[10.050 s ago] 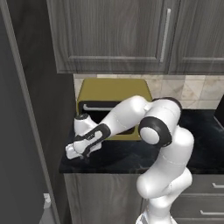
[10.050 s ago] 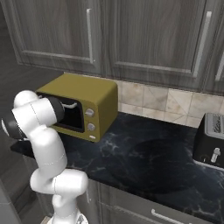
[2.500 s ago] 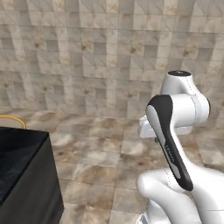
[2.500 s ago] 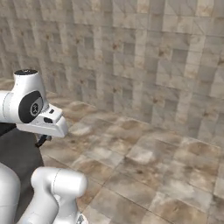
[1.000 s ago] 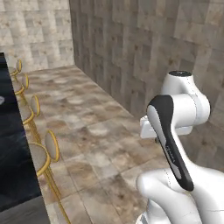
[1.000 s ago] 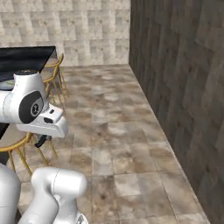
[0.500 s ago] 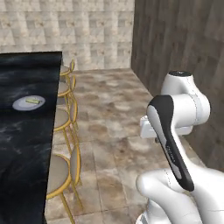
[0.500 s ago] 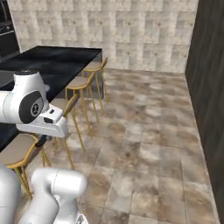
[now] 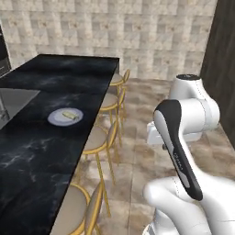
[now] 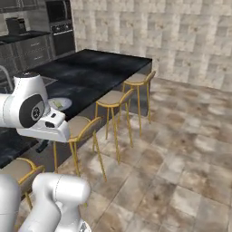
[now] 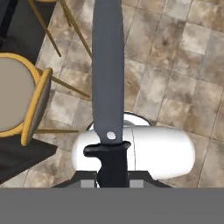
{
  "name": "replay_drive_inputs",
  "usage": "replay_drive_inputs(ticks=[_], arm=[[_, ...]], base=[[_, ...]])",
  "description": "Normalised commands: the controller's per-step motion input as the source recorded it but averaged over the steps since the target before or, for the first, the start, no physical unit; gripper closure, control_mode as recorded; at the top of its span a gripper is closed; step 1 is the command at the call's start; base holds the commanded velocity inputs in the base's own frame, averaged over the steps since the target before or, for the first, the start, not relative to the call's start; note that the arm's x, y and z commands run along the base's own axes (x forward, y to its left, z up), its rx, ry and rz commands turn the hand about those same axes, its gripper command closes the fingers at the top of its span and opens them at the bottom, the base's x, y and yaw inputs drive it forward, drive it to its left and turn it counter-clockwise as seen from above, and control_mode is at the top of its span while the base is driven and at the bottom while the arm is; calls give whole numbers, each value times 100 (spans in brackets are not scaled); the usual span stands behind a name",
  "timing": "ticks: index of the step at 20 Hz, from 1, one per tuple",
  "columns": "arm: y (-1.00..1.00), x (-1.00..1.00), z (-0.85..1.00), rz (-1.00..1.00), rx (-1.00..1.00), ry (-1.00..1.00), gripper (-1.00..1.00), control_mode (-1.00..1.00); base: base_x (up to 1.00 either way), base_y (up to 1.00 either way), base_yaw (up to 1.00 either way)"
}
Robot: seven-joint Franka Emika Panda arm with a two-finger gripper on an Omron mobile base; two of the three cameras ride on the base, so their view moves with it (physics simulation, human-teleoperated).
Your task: Retrieve the butter from the fridge and place it on a plate on the dining table. Then retrieve the butter knife by the fridge and place it near the plate.
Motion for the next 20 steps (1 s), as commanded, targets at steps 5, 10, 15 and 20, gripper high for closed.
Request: replay_drive_inputs(ticks=[5, 10, 15, 20], arm=[[0, 0, 0, 0, 0, 0, 100, 100], [0, 0, 0, 0, 0, 0, 100, 100], [0, 0, 0, 0, 0, 0, 100, 100], [0, 0, 0, 0, 0, 0, 100, 100]], base=[[76, -63, 52], [53, -67, 53], [18, -61, 58], [17, -62, 58]])
